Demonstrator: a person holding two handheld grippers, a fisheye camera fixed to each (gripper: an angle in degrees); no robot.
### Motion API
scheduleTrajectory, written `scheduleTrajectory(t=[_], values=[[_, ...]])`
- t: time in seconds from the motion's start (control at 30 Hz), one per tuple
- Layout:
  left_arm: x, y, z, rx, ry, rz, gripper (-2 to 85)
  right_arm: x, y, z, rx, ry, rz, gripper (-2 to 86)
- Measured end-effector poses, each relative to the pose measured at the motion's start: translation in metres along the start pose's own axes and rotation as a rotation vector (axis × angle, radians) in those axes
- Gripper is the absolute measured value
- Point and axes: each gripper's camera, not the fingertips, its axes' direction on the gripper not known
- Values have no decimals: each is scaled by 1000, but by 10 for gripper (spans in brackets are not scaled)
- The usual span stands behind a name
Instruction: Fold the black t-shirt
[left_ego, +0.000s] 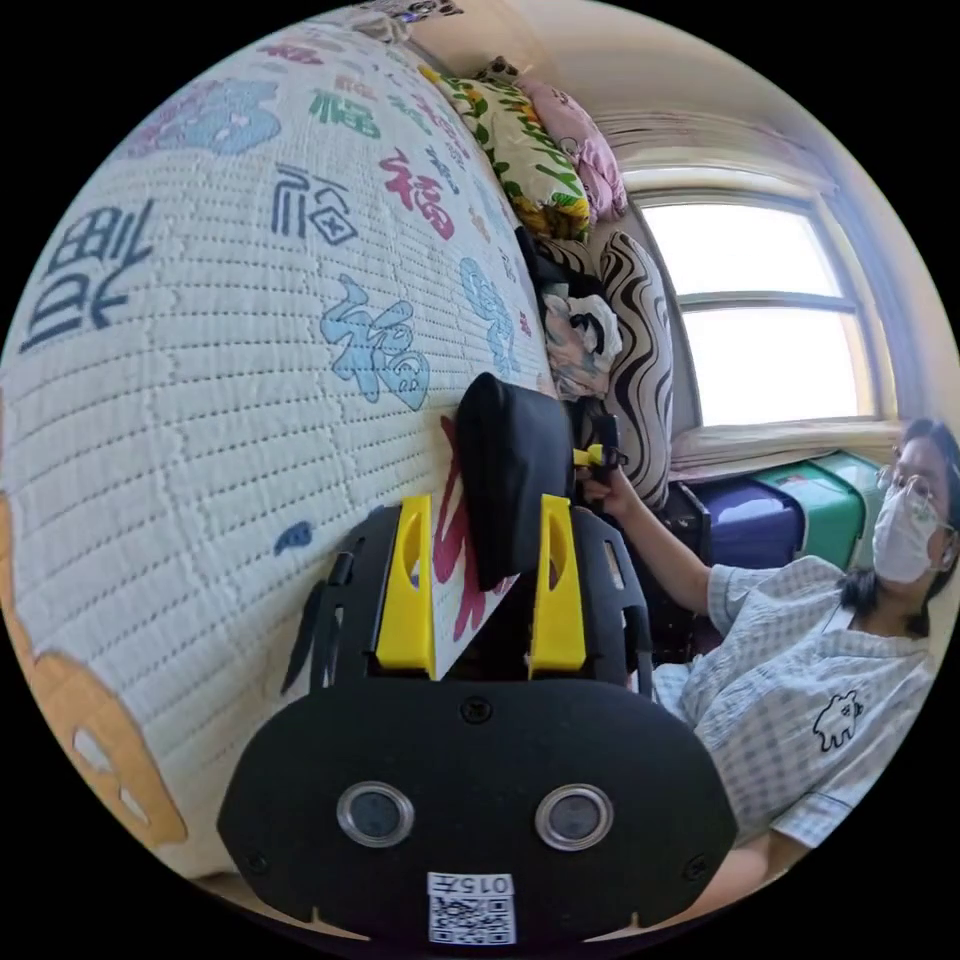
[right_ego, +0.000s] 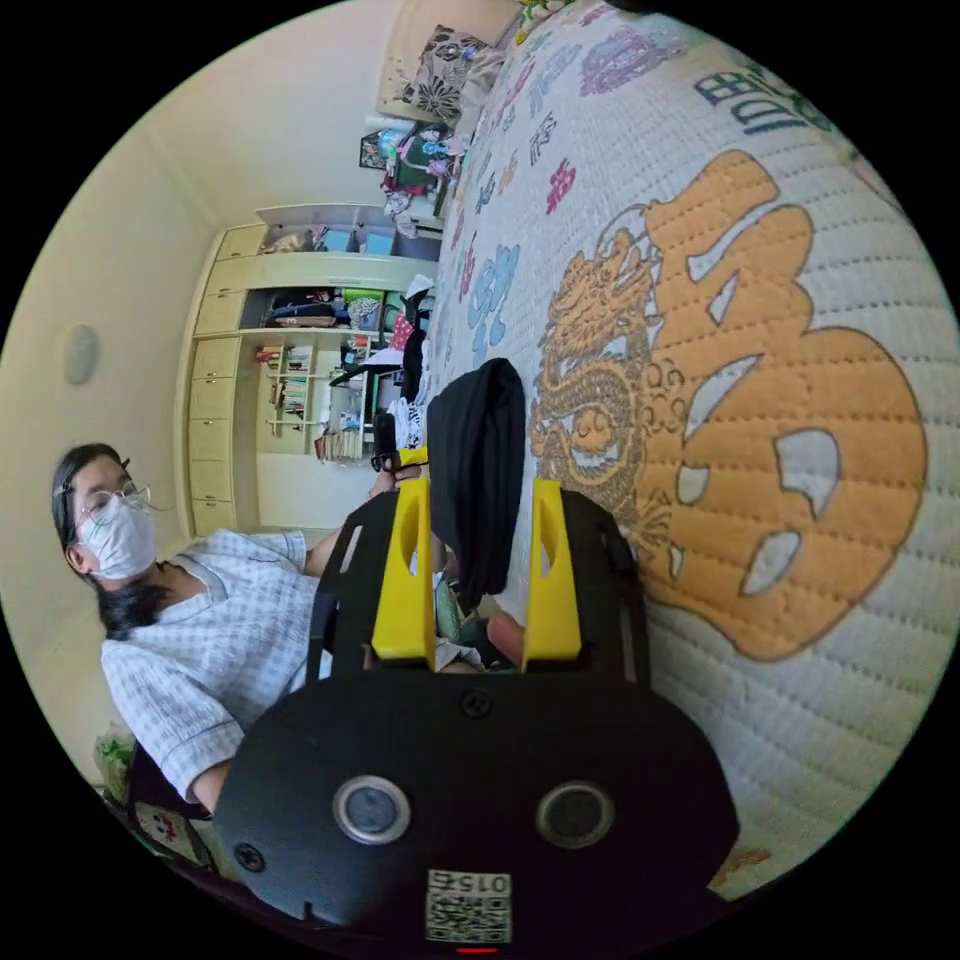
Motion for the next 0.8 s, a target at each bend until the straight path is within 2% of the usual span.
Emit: scheduleTrajectory(t=[0.2,0.27,0.47,0.6,0.8], values=[[18,-35,1,-71,31,52,115,12,-37,53,-101,-66,-54,127],[23,-40,-6,-84,41,54,104,17,-45,71,-119,-63,-42,90],[40,-39,-51,-70,140,48,59,5,-55,108,-82,-13,-15,56],[72,-24,-132,-2,114,96,56,-30,-80,158,-138,0,-85,54],[109,24,-323,213,34,120,55,-115,-165,314,-277,-66,-251,53]])
